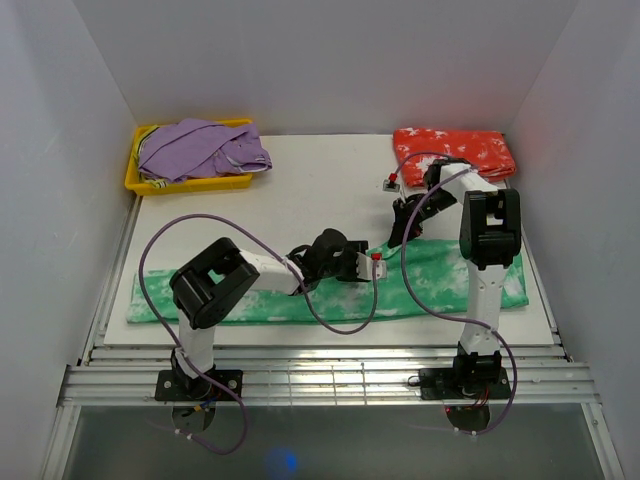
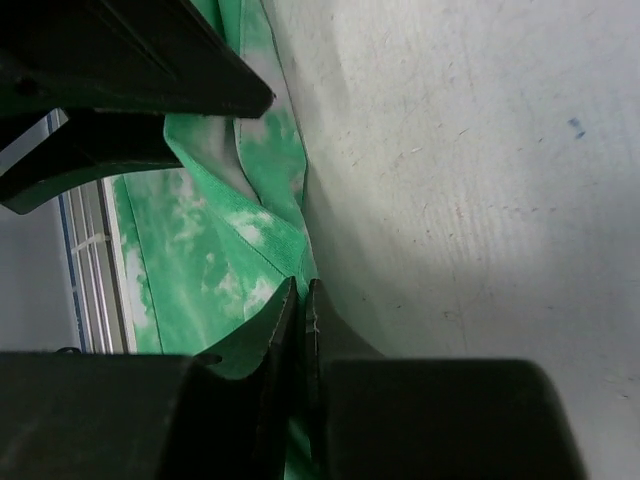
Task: Fold and stack the trousers
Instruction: Fold the trousers
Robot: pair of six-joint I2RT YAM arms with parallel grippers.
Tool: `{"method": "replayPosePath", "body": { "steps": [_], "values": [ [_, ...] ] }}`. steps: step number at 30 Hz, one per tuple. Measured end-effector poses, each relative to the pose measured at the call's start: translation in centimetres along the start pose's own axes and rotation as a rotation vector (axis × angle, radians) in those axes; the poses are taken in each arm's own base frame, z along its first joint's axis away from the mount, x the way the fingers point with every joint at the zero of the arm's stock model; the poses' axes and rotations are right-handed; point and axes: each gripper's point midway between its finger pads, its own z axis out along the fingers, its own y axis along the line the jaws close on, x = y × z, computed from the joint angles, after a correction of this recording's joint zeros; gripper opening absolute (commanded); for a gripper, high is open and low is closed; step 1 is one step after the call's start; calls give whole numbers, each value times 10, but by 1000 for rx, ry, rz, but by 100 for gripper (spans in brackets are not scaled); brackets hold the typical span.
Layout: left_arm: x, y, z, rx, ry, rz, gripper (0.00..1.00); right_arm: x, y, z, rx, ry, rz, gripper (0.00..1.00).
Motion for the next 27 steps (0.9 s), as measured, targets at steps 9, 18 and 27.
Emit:
{"method": "replayPosePath", "body": {
  "steps": [9,18,27],
  "values": [
    [-29,34,-59,-85,-43,-85,65,-32,-2,-16,72,-77,-24,8],
    [-98,-11,-53,116,-223,-147,31,-29,-12,-10,91,-94,21,8],
    [-92,-99,-12,370,-161,-240,0,-30,-25,-7,119,-107,68,11]
  ]
}}
